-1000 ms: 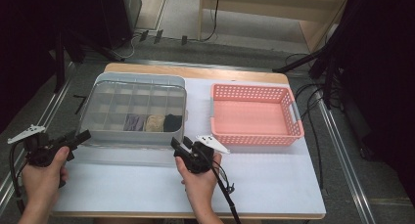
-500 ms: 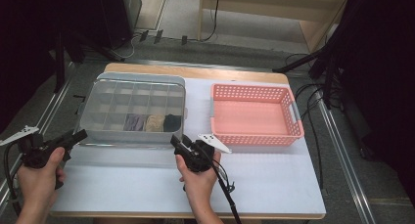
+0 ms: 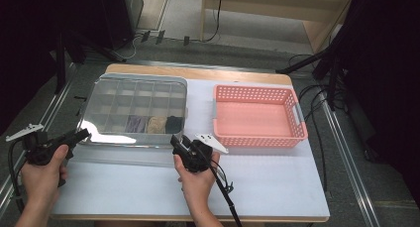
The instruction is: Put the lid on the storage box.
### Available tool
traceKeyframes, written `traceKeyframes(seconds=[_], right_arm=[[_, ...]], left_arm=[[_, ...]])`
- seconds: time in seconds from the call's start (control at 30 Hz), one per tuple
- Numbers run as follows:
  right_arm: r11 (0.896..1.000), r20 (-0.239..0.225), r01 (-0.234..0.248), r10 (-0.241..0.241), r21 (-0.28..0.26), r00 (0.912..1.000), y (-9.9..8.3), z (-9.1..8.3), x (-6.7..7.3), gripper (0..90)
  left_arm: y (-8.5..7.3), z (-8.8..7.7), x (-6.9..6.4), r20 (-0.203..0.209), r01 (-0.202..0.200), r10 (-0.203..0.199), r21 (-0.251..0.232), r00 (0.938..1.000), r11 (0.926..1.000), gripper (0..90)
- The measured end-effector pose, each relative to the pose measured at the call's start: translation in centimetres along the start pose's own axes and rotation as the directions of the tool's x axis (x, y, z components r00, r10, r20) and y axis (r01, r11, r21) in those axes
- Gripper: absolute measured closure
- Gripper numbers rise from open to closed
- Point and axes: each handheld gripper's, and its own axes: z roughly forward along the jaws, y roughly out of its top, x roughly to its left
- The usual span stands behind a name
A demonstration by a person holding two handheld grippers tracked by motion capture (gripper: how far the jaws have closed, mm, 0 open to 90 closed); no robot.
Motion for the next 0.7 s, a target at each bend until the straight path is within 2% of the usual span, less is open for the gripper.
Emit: traceKeyframes(seconds=[0.13, 0.2, 0.23, 0.27, 0.33, 0.4, 0.53, 0.63, 0.67, 0.7], right_arm=[[1.0, -0.011, -0.006, 0.006, 0.004, 0.9999, -0.1, 0.2, -0.1, 55.0], [1.0, -0.007, -0.005, 0.005, 0.008, 1.0, -0.1, 0.1, 0.0, 54.3], [1.0, -0.005, 0.002, -0.002, 0.002, 1.0, -0.1, 0.0, -0.1, 53.4], [1.0, -0.005, 0.002, -0.002, 0.002, 1.0, -0.1, 0.0, -0.1, 53.4], [1.0, -0.004, 0.018, -0.018, -0.008, 0.9998, -0.1, -0.2, -0.1, 51.5], [1.0, -0.007, 0.016, -0.016, -0.006, 0.9998, -0.1, -0.3, -0.1, 51.7], [1.0, -0.007, 0.014, -0.014, -0.024, 0.9999, 0.0, -1.1, -0.5, 51.5], [0.999, -0.01, 0.03, -0.03, -0.038, 0.9995, -0.3, -1.9, -0.7, 55.3], [0.999, -0.01, 0.03, -0.03, -0.038, 0.9995, -0.3, -1.9, -0.7, 55.3], [0.998, -0.013, 0.039, -0.04, -0.039, 0.9991, -0.5, -2.2, -0.8, 59.1]], left_arm=[[0.1, 0.0, 0.1, 0.018, 0.011, -0.011, -0.006, 0.9998, 0.9999, 52.0], [0.1, 0.1, 0.0, 0.017, 0.0, 0.0, -0.005, 0.9999, 1.0, 50.4], [0.1, 0.0, -0.3, 0.02, -0.027, 0.027, 0.003, 0.9994, 0.9996, 48.3], [0.1, 0.0, -0.3, 0.02, -0.027, 0.027, 0.003, 0.9994, 0.9996, 46.3], [0.0, -0.6, -0.5, 0.003, -0.071, 0.071, -0.004, 0.9975, 0.9975, 45.9], [-0.1, -0.7, -0.6, 0.003, -0.066, 0.066, -0.006, 0.9978, 0.9978, 45.9], [-0.4, -2.0, -0.9, -0.008, -0.114, 0.114, -0.024, 0.9935, 0.9932, 45.7], [-1.1, -3.0, -1.2, -0.027, -0.158, 0.157, -0.029, 0.9872, 0.987, 51.4], [-1.1, -3.0, -1.2, -0.027, -0.158, 0.157, -0.029, 0.9872, 0.987, 56.1], [-1.5, -3.3, -1.3, -0.036, -0.171, 0.17, -0.035, 0.9848, 0.9846, 56.1]])
